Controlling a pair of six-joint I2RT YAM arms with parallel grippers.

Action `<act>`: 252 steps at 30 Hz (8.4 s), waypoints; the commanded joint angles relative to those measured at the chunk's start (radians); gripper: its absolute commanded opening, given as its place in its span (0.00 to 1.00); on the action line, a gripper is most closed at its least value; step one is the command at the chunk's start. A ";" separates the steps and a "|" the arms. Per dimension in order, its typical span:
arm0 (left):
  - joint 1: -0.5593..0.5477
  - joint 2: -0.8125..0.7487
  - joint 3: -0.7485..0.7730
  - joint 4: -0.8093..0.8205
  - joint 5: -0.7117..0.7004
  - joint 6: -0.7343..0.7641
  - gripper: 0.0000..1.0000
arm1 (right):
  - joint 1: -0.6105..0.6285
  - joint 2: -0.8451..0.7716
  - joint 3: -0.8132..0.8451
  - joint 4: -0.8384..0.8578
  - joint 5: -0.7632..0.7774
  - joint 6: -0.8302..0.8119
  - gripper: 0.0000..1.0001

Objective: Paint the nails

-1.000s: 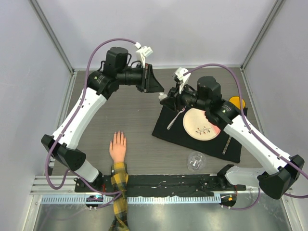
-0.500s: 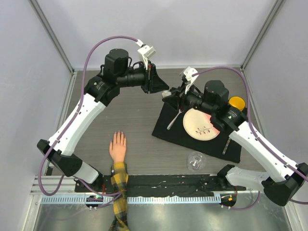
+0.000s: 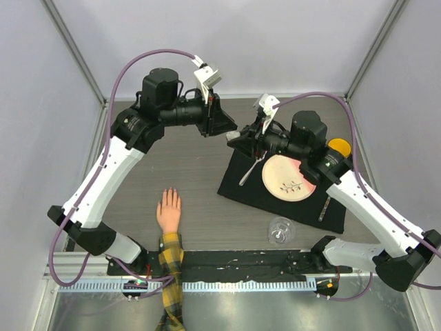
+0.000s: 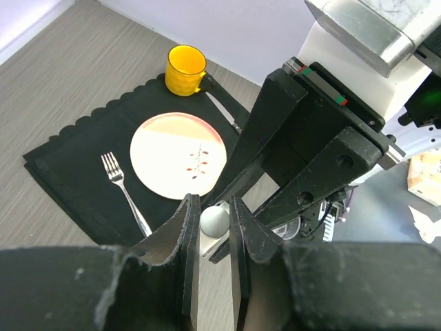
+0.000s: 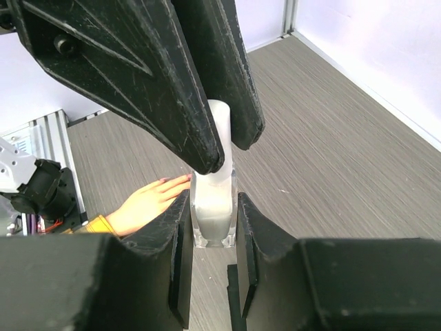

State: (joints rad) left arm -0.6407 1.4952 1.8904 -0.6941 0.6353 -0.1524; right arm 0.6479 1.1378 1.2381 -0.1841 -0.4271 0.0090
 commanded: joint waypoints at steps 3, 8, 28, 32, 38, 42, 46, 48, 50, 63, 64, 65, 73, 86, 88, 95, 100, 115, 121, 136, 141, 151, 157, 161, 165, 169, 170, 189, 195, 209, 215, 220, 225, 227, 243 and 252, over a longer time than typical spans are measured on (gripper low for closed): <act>-0.030 -0.009 -0.010 -0.113 -0.025 -0.075 0.14 | -0.010 -0.036 0.092 0.267 -0.033 -0.004 0.00; -0.021 -0.010 0.004 -0.050 -0.055 -0.157 0.44 | -0.010 -0.047 0.077 0.252 -0.030 -0.030 0.00; 0.057 -0.269 -0.194 0.385 -0.317 -0.406 0.64 | -0.010 -0.004 0.060 0.236 0.079 -0.010 0.00; -0.106 -0.247 -0.178 0.381 -0.632 -0.290 0.59 | -0.010 0.004 0.080 0.222 0.114 0.034 0.00; -0.212 -0.213 -0.160 0.427 -0.894 -0.179 0.54 | -0.010 0.017 0.099 0.218 0.134 0.046 0.00; -0.232 -0.184 -0.163 0.453 -0.936 -0.165 0.50 | -0.011 0.022 0.112 0.213 0.137 0.049 0.00; -0.238 -0.167 -0.171 0.475 -0.886 -0.171 0.50 | -0.011 0.025 0.119 0.204 0.137 0.043 0.00; -0.238 -0.168 -0.185 0.484 -0.869 -0.179 0.54 | -0.010 0.023 0.119 0.201 0.136 0.042 0.00; -0.240 -0.176 -0.200 0.504 -0.849 -0.182 0.59 | -0.011 0.023 0.118 0.199 0.134 0.042 0.00; -0.238 -0.178 -0.218 0.515 -0.772 -0.179 0.50 | -0.010 0.019 0.115 0.196 0.126 0.042 0.00; -0.240 -0.178 -0.218 0.515 -0.769 -0.179 0.50 | -0.010 0.019 0.115 0.196 0.125 0.042 0.00; -0.238 -0.176 -0.218 0.513 -0.764 -0.174 0.50 | -0.010 0.020 0.115 0.196 0.123 0.043 0.00; -0.238 -0.153 -0.211 0.513 -0.726 -0.173 0.49 | -0.010 0.023 0.119 0.201 0.110 0.052 0.00; -0.237 -0.148 -0.215 0.499 -0.610 -0.138 0.07 | -0.010 0.020 0.127 0.193 0.029 0.062 0.00; -0.222 -0.158 -0.235 0.513 -0.486 -0.139 0.00 | -0.011 0.016 0.139 0.190 0.001 0.055 0.00; 0.054 -0.202 -0.484 1.144 0.324 -0.741 0.00 | -0.027 0.033 0.234 0.178 -0.244 0.124 0.00; 0.058 -0.105 -0.479 1.464 0.596 -1.069 0.00 | -0.053 0.074 0.238 0.479 -0.493 0.438 0.00; 0.096 -0.113 -0.370 1.129 0.517 -0.834 0.50 | -0.062 0.014 0.212 0.137 -0.369 0.204 0.00; 0.162 -0.320 -0.442 0.862 0.439 -0.506 0.96 | -0.060 -0.041 0.097 0.034 -0.277 0.048 0.00; -0.265 -0.464 -0.614 0.541 -0.794 -0.098 0.61 | 0.032 -0.085 -0.104 0.077 0.180 -0.030 0.00; -0.422 -0.417 -0.651 0.652 -1.040 -0.058 0.53 | 0.062 -0.105 -0.106 0.074 0.217 -0.035 0.00; -0.551 -0.349 -0.657 0.785 -1.197 -0.065 0.48 | 0.075 -0.199 -0.149 0.080 0.208 -0.046 0.00; -0.557 -0.360 -0.669 0.843 -1.195 -0.087 0.57 | 0.075 -0.236 -0.181 0.080 0.197 -0.037 0.00; -0.557 -0.342 -0.634 0.814 -1.172 -0.098 0.60 | 0.075 -0.245 -0.192 0.092 0.179 -0.023 0.00; -0.557 -0.319 -0.603 0.777 -1.174 -0.119 0.46 | 0.075 -0.251 -0.181 0.089 0.171 -0.015 0.00; -0.557 -0.314 -0.613 0.783 -1.169 -0.127 0.45 | 0.076 -0.248 -0.169 0.080 0.160 -0.015 0.00; -0.557 -0.311 -0.613 0.785 -1.166 -0.125 0.45 | 0.076 -0.248 -0.169 0.080 0.157 -0.015 0.00; -0.452 -0.328 -0.626 0.670 -0.385 0.028 0.00 | 0.078 -0.312 -0.215 0.118 -0.211 -0.067 0.00; -0.113 -0.369 -0.737 1.062 0.505 -0.343 0.00 | 0.078 -0.305 -0.233 0.329 -0.621 0.150 0.00; -0.013 -0.363 -0.619 0.806 0.568 -0.267 0.44 | 0.078 -0.265 -0.151 0.191 -0.540 0.062 0.00; -0.013 -0.509 -0.616 0.608 0.197 -0.116 0.67 | 0.078 -0.276 -0.154 0.092 -0.328 -0.026 0.00; -0.016 -0.624 -0.681 0.683 -0.144 -0.283 0.59 | 0.078 -0.253 -0.140 0.086 -0.115 -0.032 0.00; -0.114 -0.653 -0.780 0.774 -0.417 -0.303 0.50 | 0.078 -0.198 -0.126 0.135 -0.013 0.021 0.00; -0.163 -0.629 -0.746 0.697 -0.573 -0.231 0.51 | 0.081 -0.182 -0.115 0.147 0.001 0.028 0.00; -0.424 -0.458 -0.691 0.742 -0.936 -0.075 0.43 | 0.116 -0.184 -0.111 0.124 0.036 0.022 0.00; -0.428 -0.414 -0.659 0.740 -0.930 -0.101 0.41 | 0.133 -0.196 -0.123 0.110 0.050 0.013 0.00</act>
State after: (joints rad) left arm -1.0695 1.0672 1.1839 0.0017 -0.2550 -0.2523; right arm 0.7662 0.9745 1.0958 -0.1112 -0.3828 0.0242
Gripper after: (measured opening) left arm 0.419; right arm 0.300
